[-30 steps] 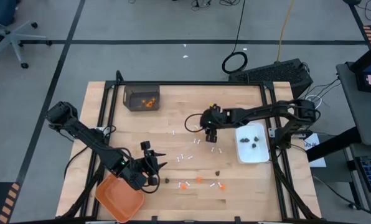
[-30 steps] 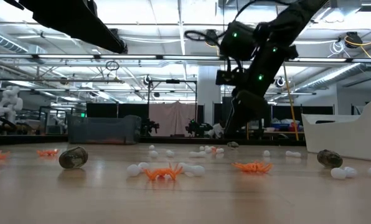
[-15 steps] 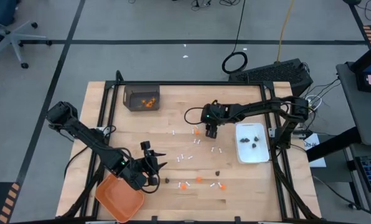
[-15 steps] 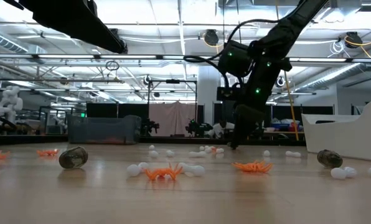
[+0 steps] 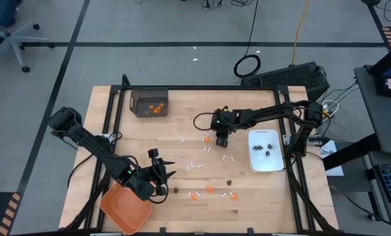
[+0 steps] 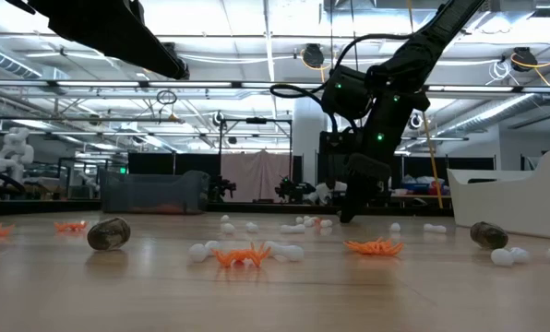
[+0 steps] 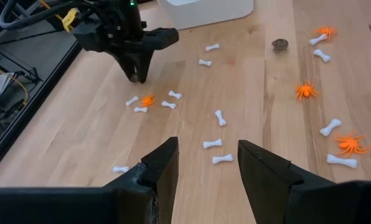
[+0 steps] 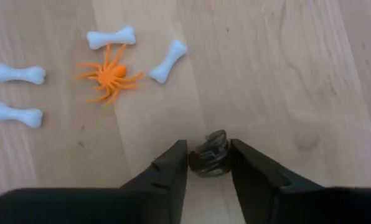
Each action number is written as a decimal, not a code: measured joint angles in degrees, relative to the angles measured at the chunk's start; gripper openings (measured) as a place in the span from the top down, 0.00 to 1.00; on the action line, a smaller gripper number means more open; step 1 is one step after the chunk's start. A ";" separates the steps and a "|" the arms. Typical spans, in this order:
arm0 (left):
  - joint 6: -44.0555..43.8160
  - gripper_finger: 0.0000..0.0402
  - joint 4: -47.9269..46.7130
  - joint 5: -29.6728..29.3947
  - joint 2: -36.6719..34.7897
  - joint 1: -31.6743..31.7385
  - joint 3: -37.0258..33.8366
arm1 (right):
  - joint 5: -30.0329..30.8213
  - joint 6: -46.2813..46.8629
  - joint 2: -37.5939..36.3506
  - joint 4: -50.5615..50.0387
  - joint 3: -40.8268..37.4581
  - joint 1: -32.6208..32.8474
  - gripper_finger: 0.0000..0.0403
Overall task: Sort Halloween decoration
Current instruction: Put the black skull toy into the white bin
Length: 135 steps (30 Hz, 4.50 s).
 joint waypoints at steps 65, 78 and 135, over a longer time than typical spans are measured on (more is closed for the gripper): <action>0.09 0.59 1.00 -0.20 -0.02 0.00 0.02 | 15.92 -14.32 -44.87 -12.77 -0.25 36.79 0.87; 0.09 0.59 1.23 -0.13 -0.02 0.00 0.02 | 15.81 -23.39 -44.87 -12.82 -0.25 37.83 0.87; 0.15 0.59 1.58 -0.02 -0.02 1.28 0.02 | 15.70 15.37 -44.87 -28.68 -0.20 37.83 0.87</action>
